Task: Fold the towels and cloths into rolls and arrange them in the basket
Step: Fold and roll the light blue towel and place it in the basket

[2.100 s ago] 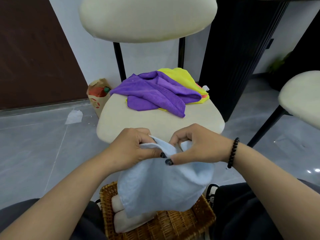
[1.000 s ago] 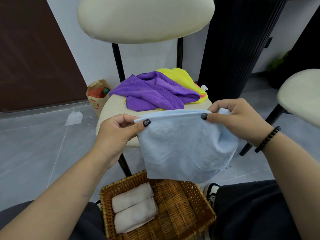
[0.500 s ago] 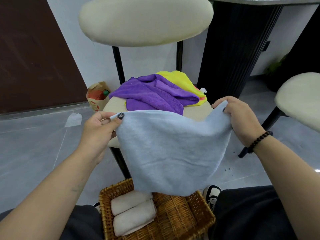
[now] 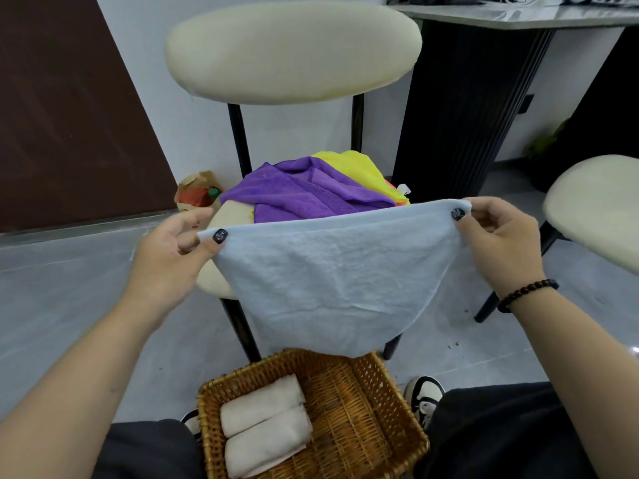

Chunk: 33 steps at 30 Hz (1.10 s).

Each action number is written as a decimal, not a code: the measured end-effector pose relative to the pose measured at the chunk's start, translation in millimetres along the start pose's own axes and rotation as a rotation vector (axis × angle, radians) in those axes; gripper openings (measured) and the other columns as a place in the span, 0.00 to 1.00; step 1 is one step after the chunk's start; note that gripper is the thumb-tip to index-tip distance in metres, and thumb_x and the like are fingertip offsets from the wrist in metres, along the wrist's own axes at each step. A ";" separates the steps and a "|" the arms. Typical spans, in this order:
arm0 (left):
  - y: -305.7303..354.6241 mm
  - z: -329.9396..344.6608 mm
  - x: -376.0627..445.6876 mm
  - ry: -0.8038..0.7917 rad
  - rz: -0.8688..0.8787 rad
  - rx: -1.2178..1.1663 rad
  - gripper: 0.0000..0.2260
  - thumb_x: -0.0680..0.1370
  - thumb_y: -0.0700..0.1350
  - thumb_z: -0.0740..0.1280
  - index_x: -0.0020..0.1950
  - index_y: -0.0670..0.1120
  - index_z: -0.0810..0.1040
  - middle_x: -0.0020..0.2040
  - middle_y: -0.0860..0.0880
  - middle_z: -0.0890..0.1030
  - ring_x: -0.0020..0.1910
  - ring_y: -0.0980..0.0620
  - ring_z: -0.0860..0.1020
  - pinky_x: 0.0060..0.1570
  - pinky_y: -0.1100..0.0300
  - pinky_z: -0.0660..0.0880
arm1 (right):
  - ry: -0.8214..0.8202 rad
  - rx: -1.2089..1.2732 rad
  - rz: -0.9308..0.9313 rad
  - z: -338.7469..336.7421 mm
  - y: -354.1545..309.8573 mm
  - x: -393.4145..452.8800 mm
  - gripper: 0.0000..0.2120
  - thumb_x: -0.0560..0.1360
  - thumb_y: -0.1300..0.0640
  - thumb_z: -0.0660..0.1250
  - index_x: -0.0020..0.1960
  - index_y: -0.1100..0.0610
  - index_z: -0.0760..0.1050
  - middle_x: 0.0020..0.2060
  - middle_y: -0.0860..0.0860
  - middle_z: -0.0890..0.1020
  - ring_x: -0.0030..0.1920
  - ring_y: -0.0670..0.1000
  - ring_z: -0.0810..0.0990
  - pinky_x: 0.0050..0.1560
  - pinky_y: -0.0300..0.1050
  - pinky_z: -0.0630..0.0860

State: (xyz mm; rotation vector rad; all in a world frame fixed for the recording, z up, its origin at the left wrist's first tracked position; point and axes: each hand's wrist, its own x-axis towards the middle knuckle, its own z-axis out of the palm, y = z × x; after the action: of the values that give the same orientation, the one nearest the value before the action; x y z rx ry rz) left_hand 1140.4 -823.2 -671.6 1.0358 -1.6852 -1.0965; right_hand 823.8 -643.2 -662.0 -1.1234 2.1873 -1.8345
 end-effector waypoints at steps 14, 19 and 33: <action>13.9 -12.9 33.6 0.020 0.035 0.056 0.06 0.79 0.40 0.66 0.42 0.47 0.78 0.24 0.55 0.75 0.18 0.58 0.61 0.19 0.69 0.59 | -0.402 -0.208 0.221 -3.2 -18.5 24.8 0.06 0.78 0.54 0.65 0.45 0.55 0.76 0.39 0.60 0.83 0.34 0.55 0.78 0.34 0.50 0.75; 11.8 -1.1 60.1 0.053 0.043 0.181 0.04 0.78 0.43 0.68 0.44 0.45 0.79 0.28 0.54 0.79 0.18 0.57 0.68 0.19 0.67 0.66 | -0.311 -0.249 0.200 18.7 -19.3 48.0 0.06 0.78 0.54 0.63 0.47 0.56 0.75 0.34 0.57 0.81 0.31 0.53 0.77 0.34 0.49 0.75; -12.9 19.9 130.6 0.302 -0.003 -0.081 0.02 0.78 0.42 0.69 0.46 0.46 0.78 0.41 0.45 0.83 0.33 0.56 0.84 0.34 0.67 0.79 | -0.028 0.086 0.156 109.7 -4.1 100.5 0.06 0.79 0.61 0.62 0.45 0.54 0.73 0.47 0.54 0.81 0.37 0.48 0.85 0.42 0.44 0.82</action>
State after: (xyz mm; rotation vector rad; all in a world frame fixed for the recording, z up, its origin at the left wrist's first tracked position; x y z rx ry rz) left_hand 1085.9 -943.7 -661.3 1.0918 -1.3879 -0.9484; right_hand 806.2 -790.6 -650.8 -0.9286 2.0942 -1.8168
